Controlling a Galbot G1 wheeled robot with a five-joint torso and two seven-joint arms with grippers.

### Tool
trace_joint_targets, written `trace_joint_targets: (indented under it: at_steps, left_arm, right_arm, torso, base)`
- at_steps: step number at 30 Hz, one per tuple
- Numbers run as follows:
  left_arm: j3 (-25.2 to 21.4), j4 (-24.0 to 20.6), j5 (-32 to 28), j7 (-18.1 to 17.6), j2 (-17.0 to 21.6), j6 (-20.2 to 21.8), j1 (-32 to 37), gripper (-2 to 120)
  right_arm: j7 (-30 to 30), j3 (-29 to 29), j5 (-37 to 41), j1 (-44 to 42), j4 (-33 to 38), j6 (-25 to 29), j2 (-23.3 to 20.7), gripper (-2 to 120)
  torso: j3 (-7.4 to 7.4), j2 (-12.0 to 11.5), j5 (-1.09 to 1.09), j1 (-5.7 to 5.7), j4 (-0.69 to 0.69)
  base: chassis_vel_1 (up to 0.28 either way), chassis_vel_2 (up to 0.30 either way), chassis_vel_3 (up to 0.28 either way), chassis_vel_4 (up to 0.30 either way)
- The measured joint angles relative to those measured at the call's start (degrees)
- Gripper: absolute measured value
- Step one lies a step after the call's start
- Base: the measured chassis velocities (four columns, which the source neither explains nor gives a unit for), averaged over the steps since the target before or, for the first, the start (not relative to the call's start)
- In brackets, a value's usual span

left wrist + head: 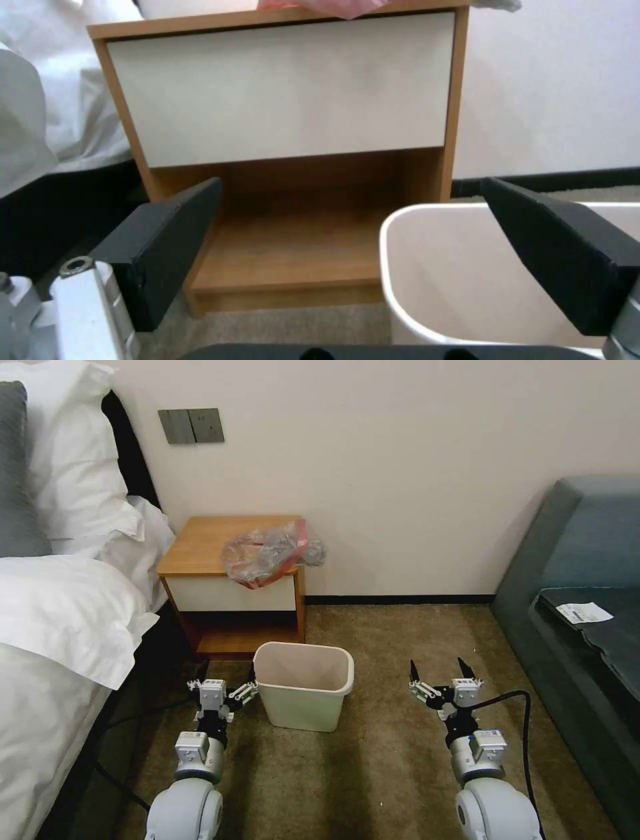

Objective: Pick up the garbage bag from the table and place it over the trash can.

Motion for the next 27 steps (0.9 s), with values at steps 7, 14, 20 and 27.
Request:
trace_joint_targets:
  at_steps: [7,14,20,27]
  left_arm:
    - [0.0,0.0,0.0,0.0,0.0,0.0,0.0,97]
    - [0.0,0.0,0.0,0.0,0.0,0.0,0.0,97]
    - [0.0,0.0,0.0,0.0,0.0,0.0,0.0,97]
    - [0.0,0.0,0.0,0.0,0.0,0.0,0.0,97]
  right_arm:
    - [0.0,0.0,0.0,0.0,0.0,0.0,0.0,100]
    - [0.0,0.0,0.0,0.0,0.0,0.0,0.0,100]
    - [0.0,0.0,0.0,0.0,0.0,0.0,0.0,100]
    - [0.0,0.0,0.0,0.0,0.0,0.0,0.0,100]
  torso:
    - [0.0,0.0,0.0,0.0,0.0]
    - [0.0,0.0,0.0,0.0,0.0]
    - [0.0,0.0,0.0,0.0,0.0]
    - [0.0,0.0,0.0,0.0,0.0]
  base:
    - [0.0,0.0,0.0,0.0]
    - [0.0,0.0,0.0,0.0]
    - [0.0,0.0,0.0,0.0]
    - [0.0,0.0,0.0,0.0]
